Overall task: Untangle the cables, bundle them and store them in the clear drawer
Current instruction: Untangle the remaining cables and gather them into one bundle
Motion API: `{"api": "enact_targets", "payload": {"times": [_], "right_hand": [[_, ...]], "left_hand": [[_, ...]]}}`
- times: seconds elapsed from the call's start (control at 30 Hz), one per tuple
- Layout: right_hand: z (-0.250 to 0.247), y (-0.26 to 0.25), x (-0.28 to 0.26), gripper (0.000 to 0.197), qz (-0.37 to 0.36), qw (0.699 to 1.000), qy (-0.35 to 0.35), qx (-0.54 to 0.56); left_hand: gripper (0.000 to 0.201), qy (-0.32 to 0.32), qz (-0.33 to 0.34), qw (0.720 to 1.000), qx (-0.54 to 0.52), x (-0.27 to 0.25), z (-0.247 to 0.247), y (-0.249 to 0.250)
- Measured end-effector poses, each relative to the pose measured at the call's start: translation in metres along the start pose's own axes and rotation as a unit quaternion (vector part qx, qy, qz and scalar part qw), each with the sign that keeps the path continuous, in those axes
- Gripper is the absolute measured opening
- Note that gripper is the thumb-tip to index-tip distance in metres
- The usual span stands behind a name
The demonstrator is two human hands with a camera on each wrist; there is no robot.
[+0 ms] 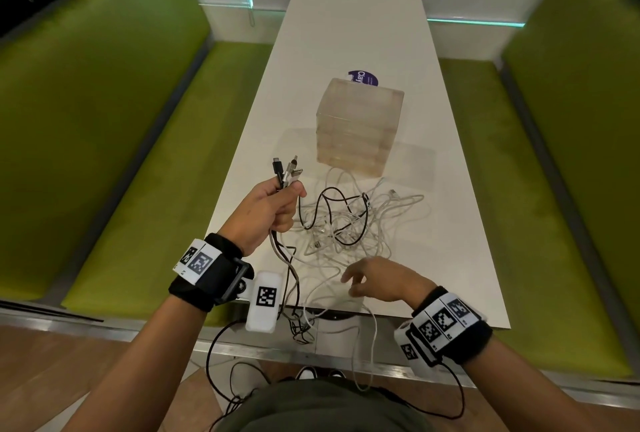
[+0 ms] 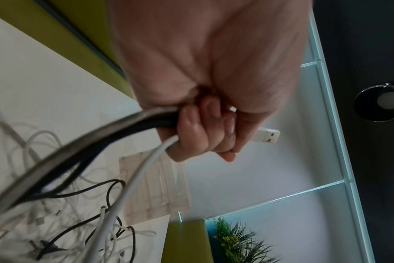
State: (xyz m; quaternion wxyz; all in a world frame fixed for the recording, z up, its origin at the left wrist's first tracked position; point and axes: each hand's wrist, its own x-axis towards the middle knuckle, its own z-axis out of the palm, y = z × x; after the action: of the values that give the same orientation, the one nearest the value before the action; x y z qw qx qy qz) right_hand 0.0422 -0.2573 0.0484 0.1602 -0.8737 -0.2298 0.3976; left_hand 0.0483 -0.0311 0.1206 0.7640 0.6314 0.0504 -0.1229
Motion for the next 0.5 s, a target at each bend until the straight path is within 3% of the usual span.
{"api": "enact_targets", "payload": {"times": [0.1, 0.2, 0.27, 0.33, 0.4, 0.5], "right_hand": [[0.012, -0.001, 0.003, 0.029, -0.008, 0.993, -0.099, -0.070], [0.016, -0.001, 0.003, 0.030, -0.010, 0.978, -0.196, -0.067], [0.013, -0.002, 0.002, 0.035, -0.015, 0.980, -0.190, -0.051], [0.011, 0.000, 0.004, 0.037, -0.027, 0.992, -0.118, 0.016], [0.008, 0.003, 0.008, 0.033, -0.037, 0.994, -0.091, 0.038], [0.010, 0.006, 0.009, 0.029, -0.035, 0.983, -0.178, 0.016]], "left_hand": [[0.021, -0.001, 0.002, 1.000, 0.000, 0.000, 0.000, 0.000], [0.021, -0.001, 0.004, 1.000, -0.003, 0.002, -0.001, 0.000], [0.021, -0.004, 0.004, 1.000, 0.000, 0.002, 0.000, 0.000], [0.021, -0.005, 0.006, 1.000, 0.002, 0.002, 0.001, -0.001], [0.021, -0.003, 0.007, 1.000, 0.003, 0.002, 0.000, -0.001], [0.022, -0.001, 0.006, 1.000, 0.007, 0.003, 0.000, -0.002]]}}
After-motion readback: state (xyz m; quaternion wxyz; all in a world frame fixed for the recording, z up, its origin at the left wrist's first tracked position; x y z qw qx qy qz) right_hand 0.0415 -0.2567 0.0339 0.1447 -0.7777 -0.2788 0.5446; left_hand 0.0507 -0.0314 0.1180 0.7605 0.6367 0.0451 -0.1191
